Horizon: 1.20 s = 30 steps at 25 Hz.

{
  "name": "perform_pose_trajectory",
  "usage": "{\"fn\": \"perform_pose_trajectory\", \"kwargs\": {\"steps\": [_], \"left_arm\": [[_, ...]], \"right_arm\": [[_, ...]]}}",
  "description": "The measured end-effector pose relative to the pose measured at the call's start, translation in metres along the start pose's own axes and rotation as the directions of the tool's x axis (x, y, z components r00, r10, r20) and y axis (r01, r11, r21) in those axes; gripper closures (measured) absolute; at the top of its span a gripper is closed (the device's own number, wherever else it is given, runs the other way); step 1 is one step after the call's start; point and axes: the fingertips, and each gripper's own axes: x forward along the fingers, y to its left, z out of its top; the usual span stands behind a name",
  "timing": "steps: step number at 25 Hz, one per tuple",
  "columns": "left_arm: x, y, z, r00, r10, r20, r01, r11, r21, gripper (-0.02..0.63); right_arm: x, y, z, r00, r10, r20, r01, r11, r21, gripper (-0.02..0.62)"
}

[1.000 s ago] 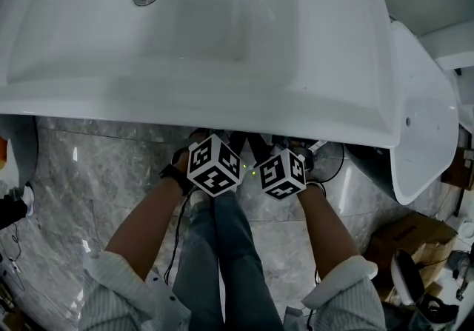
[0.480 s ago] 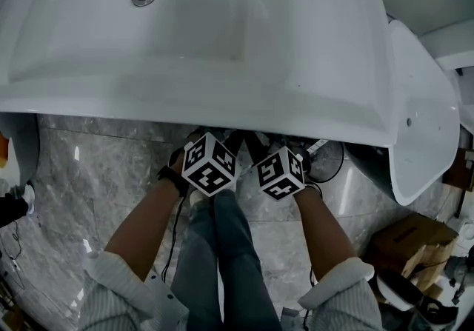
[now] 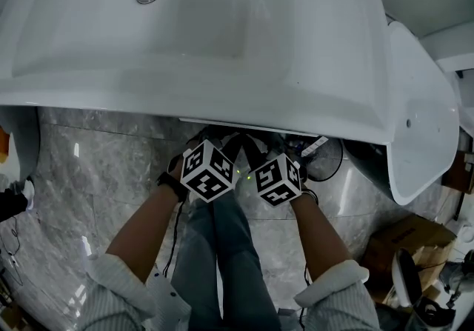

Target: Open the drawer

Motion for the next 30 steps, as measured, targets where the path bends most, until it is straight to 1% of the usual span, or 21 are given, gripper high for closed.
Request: {"fn": "perform_pose_trajectory", "kwargs": {"steps": [14,30], "left_arm": [[-0.011,-0.024,-0.015,1.000,-0.010,-0.001,0.010,0.998,-0.057,0.561],[-0.026,-0.051,-0.036,0.999,-0.016,-0.034,0.013,0.996,-0.087,0.561]], "right_arm": [[-0.013,0.026,-0.010,1.000,0.010,-0.018,-0.009,0.998,0.059,0.561],[-0.025,0.060,-0.020,1.000,0.012,-0.022,-0.009,0.992,0.129,0.561]]}}
